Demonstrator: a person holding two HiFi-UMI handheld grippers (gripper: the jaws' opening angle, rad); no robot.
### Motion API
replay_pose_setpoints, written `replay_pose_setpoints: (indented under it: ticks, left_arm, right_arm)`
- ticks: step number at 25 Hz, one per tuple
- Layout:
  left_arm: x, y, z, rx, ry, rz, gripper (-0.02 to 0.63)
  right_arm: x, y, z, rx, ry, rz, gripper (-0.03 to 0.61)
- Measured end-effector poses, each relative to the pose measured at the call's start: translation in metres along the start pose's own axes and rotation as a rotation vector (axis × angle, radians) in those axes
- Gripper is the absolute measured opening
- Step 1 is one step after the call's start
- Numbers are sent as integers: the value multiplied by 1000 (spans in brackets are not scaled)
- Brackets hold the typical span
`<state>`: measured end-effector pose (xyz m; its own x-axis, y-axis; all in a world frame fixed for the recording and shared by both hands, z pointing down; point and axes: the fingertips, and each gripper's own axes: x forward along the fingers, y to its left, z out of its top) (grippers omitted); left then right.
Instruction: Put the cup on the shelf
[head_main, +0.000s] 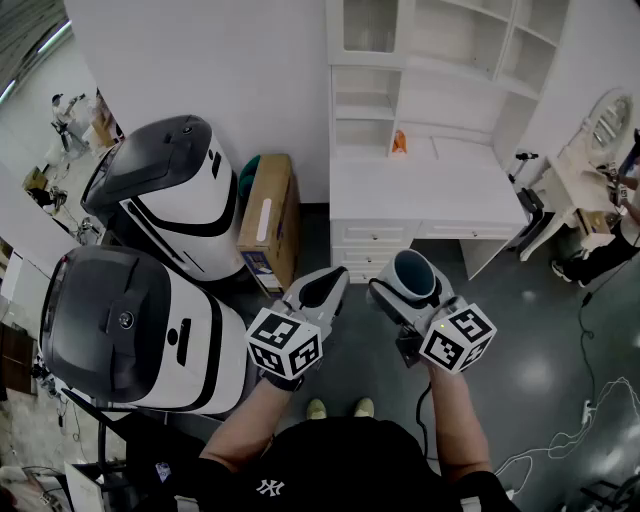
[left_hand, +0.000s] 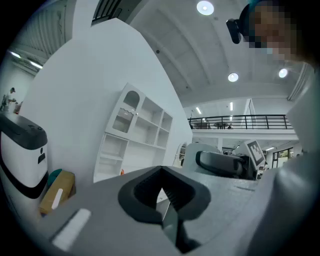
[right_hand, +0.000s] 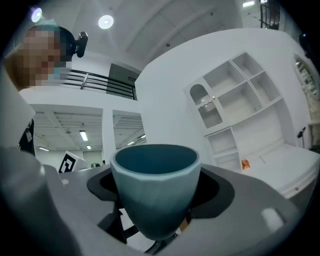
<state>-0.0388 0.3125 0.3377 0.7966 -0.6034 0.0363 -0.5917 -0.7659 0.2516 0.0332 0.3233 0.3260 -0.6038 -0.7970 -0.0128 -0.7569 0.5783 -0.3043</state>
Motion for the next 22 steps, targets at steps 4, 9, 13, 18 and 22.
replay_pose_setpoints:
  ticks: [4, 9, 13, 18, 22]
  left_arm:
    - [-1, 3, -1, 3, 0, -4, 0]
    - [-8, 11, -3, 3, 3, -12, 0]
    - [-15, 16, -5, -1, 9, -22, 0]
    - [-24, 30, -6, -5, 16, -32, 0]
    - [-33, 43, -11, -8, 27, -36, 0]
  right_arm:
    - [2, 1, -3, -6, 1, -6, 405]
    - [9, 8, -9, -10, 10, -20, 403]
    - [14, 16, -15, -6, 13, -33, 403]
    - [23, 21, -19, 28, 9, -42, 413]
    - [31, 26, -25, 17, 8, -63, 413]
